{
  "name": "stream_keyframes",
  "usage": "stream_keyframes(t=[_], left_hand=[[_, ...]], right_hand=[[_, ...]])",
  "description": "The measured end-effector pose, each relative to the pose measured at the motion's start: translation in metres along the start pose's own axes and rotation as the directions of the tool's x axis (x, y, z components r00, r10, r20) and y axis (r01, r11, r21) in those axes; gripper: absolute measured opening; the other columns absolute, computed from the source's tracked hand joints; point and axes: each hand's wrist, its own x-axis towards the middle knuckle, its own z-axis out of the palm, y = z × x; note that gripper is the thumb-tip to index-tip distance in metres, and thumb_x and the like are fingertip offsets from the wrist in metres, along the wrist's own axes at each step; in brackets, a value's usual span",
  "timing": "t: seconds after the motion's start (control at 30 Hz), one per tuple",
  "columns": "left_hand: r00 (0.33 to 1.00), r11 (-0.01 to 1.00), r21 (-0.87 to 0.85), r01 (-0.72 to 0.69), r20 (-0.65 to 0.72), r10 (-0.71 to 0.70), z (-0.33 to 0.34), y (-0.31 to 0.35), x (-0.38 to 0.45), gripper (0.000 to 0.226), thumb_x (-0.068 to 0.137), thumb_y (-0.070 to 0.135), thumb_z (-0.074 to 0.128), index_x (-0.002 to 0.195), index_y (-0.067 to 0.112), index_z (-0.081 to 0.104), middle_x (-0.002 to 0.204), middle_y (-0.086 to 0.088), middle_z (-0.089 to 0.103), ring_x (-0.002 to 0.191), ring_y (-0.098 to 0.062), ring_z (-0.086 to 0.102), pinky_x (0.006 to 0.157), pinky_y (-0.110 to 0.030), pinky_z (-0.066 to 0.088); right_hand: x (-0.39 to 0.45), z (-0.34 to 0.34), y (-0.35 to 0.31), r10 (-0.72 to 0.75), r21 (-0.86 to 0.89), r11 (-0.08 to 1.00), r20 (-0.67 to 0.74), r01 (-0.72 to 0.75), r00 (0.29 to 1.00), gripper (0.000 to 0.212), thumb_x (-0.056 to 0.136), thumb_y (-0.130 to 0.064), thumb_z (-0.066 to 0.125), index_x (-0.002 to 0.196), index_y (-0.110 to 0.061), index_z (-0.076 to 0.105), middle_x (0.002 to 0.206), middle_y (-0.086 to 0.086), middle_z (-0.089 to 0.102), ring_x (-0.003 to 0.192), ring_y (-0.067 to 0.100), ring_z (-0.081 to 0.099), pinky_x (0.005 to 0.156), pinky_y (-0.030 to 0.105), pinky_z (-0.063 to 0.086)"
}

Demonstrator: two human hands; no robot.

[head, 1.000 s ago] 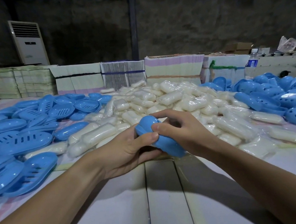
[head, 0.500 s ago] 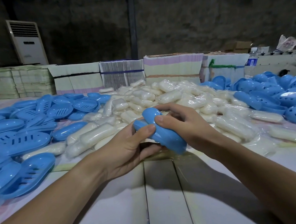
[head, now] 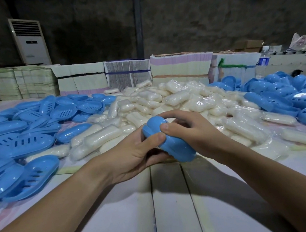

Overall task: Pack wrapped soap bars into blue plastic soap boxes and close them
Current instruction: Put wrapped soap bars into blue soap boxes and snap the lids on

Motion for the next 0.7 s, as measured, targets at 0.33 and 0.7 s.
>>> stream_keyframes(t=[0.33,0.7], left_hand=[[0.999,0.999,0.031,-0.01,0.031,0.009,0.001,-0.003,-0.002,0.078,0.076,0.039,0.084,0.139,0.009,0.049,0.132,-0.016,0.065,0.122,-0.03,0.064,0.095,-0.034,0.056],[0.93,0.964,-0.186,-0.19,-0.348,0.117,0.002,0.005,0.005,0.047,0.085,0.032,0.07,0.122,0.004,0.06,0.115,-0.016,0.074,0.105,-0.026,0.074,0.077,-0.029,0.063]], right_hand=[[-0.002,0.003,0.0,-0.014,-0.015,1.0,0.04,0.015,0.999,0.031,0.079,-0.049,0.061,0.105,-0.037,0.071,0.087,0.02,0.065,0.076,0.029,0.06,0.071,0.041,0.047],[-0.005,-0.005,0.004,-0.325,-0.308,0.911,-0.13,0.274,0.937,0.062,0.069,-0.048,0.074,0.126,-0.029,0.058,0.105,-0.011,0.06,0.094,0.004,0.055,0.08,0.009,0.037]])
